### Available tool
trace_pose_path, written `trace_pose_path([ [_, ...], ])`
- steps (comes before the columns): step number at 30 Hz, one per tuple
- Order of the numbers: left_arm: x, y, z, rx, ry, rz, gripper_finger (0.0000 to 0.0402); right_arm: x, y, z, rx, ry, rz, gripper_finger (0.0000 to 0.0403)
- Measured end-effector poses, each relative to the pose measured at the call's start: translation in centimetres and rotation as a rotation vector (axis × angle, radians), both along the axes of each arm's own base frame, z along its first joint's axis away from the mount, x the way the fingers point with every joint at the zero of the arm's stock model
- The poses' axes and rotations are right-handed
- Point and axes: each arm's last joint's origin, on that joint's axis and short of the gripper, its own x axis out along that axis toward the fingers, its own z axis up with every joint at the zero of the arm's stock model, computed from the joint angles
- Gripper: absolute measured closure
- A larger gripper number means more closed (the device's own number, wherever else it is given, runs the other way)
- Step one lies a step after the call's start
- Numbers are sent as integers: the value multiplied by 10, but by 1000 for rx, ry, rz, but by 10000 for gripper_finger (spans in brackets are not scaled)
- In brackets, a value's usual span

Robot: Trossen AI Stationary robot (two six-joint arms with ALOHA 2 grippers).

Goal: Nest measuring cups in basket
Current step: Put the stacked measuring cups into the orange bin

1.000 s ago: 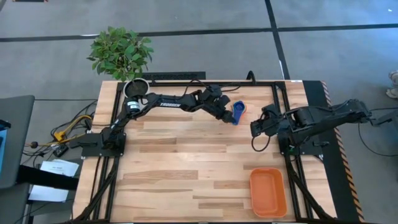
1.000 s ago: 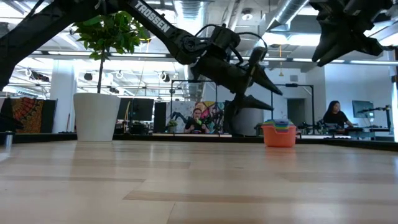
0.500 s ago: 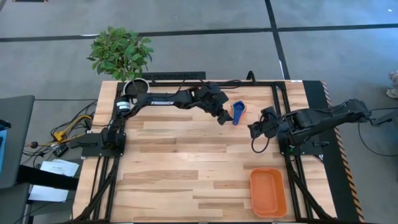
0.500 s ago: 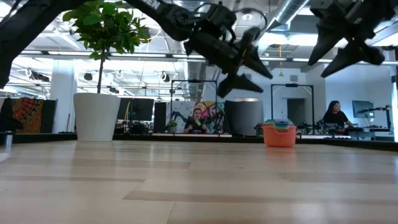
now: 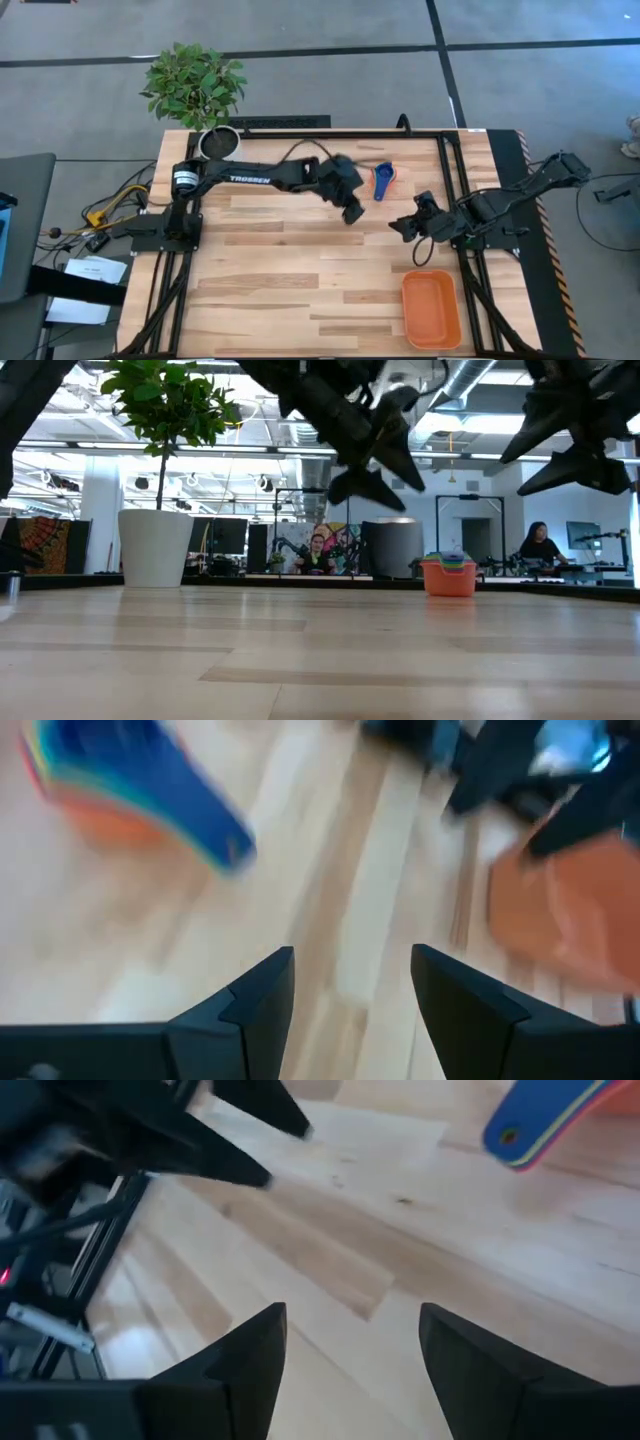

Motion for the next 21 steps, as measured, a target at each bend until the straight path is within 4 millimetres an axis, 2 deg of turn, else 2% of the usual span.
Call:
trace_pose_path([
  [3,-4,-13,-20,-43,44,-1,212,-2,6,0,-17,-5,43,155],
  [9,-16,-34,-40,-138,17,36,212,-4,18,-2,-28,6,104,158],
  [15,-29,-41,-39,-172,-76,89,212,-1,29,-10,-6,33,119,158],
  [21,-68,-37,-38,-155,-83,166,212,5,36,-13,-4,16,114,158],
])
